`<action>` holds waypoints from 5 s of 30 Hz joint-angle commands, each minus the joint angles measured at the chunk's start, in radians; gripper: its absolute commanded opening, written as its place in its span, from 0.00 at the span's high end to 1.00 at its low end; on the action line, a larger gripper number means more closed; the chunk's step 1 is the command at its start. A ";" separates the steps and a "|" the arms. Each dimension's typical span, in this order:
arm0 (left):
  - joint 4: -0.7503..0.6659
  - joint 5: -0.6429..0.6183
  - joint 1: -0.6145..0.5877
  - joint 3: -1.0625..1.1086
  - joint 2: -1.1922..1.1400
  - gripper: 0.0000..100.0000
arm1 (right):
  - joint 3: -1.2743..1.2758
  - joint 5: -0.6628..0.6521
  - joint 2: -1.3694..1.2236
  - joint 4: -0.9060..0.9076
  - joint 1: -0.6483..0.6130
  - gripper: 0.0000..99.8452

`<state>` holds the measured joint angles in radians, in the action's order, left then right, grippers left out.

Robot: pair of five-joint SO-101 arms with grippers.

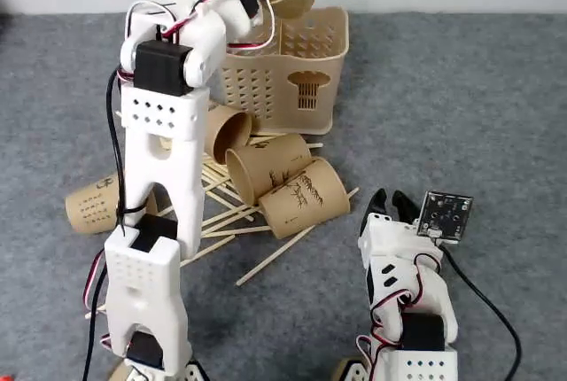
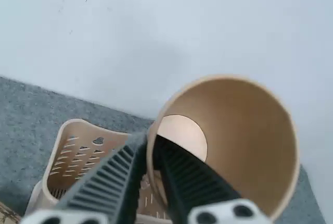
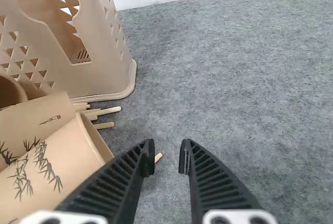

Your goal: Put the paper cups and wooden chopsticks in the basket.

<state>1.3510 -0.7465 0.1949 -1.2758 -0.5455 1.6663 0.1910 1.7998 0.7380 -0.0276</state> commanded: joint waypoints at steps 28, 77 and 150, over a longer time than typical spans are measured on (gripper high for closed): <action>0.032 -0.021 0.092 0.042 -0.130 0.88 | 0.017 0.005 0.012 0.007 0.004 0.90; 0.404 0.621 -0.112 0.966 1.099 0.75 | -1.103 -0.250 -0.898 -0.012 -0.024 0.81; 0.400 0.585 -0.275 1.337 1.252 0.75 | -0.987 0.293 -1.383 0.219 -0.496 0.84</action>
<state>1.7346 -0.1481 -0.0798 0.0637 0.6897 0.6782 0.4580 0.4112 0.9528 -0.4879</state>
